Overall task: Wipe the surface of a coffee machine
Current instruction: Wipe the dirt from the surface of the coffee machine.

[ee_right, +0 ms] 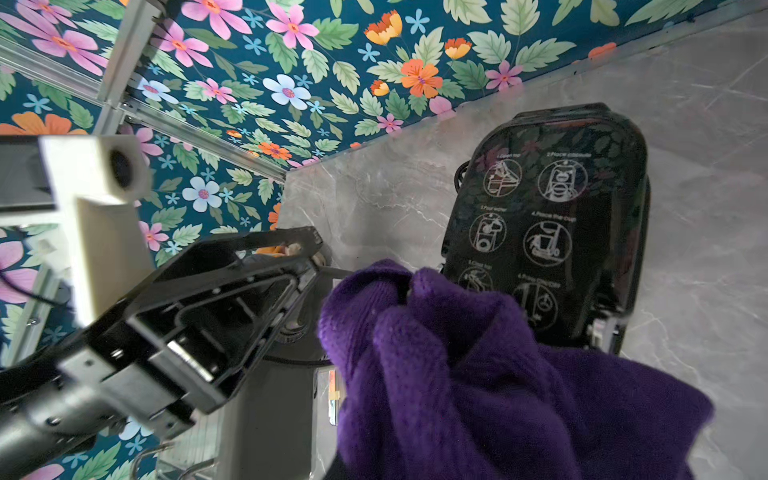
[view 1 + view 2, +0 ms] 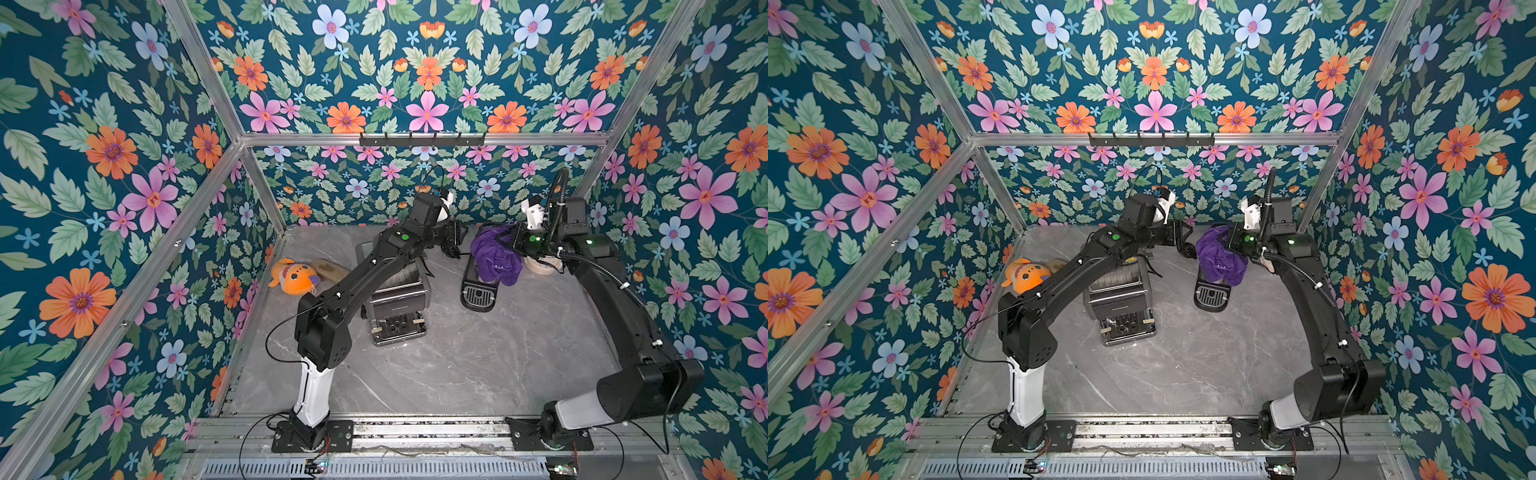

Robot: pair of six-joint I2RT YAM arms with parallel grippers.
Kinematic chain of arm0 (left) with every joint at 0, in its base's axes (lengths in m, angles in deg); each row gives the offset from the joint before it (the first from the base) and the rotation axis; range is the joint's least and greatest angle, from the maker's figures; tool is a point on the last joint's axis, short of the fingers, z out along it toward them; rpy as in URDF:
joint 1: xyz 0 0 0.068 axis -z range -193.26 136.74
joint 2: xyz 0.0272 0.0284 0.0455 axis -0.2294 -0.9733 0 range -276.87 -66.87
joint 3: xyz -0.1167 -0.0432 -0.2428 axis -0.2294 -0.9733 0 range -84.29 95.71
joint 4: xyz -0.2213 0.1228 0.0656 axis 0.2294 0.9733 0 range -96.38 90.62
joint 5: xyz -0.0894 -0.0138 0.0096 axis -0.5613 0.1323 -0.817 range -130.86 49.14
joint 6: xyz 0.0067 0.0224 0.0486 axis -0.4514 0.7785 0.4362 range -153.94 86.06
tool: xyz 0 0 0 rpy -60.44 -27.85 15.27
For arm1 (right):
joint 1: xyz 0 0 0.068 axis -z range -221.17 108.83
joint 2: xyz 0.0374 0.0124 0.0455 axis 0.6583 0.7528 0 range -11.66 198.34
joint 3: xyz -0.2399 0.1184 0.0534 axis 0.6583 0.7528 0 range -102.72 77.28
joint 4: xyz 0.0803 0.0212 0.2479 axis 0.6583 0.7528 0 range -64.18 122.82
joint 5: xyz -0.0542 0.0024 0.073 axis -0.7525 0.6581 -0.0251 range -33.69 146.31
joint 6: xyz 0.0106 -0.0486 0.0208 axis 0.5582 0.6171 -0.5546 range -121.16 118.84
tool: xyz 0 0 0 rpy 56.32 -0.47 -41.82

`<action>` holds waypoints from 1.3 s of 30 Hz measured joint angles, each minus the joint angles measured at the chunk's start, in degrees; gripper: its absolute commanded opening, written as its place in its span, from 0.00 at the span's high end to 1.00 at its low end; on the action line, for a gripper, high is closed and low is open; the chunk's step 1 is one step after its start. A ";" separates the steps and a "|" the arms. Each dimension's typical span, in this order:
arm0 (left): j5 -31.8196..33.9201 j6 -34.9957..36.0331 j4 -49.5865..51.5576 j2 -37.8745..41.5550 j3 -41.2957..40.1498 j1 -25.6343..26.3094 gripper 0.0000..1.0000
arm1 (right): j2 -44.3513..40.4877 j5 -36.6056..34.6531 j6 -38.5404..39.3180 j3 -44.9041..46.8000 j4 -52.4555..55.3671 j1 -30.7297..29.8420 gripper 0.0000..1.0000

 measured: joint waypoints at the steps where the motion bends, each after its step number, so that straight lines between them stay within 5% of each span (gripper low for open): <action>1: 0.00 -0.02 0.13 -0.02 0.00 0.00 0.47 | 1.42 -0.37 0.42 -0.81 -0.11 0.02 1.00; 13: -1.14 -0.20 1.14 -0.20 0.11 1.09 0.46 | 17.64 -2.93 4.44 -17.33 1.16 1.05 1.00; 26: -1.79 -1.44 1.33 -3.74 3.04 1.64 0.46 | -3.06 4.09 0.37 8.37 -2.45 0.98 1.00; 39: -2.97 -1.36 1.51 -7.89 7.80 1.92 0.46 | 7.72 7.21 -2.67 -0.46 -8.13 8.20 1.00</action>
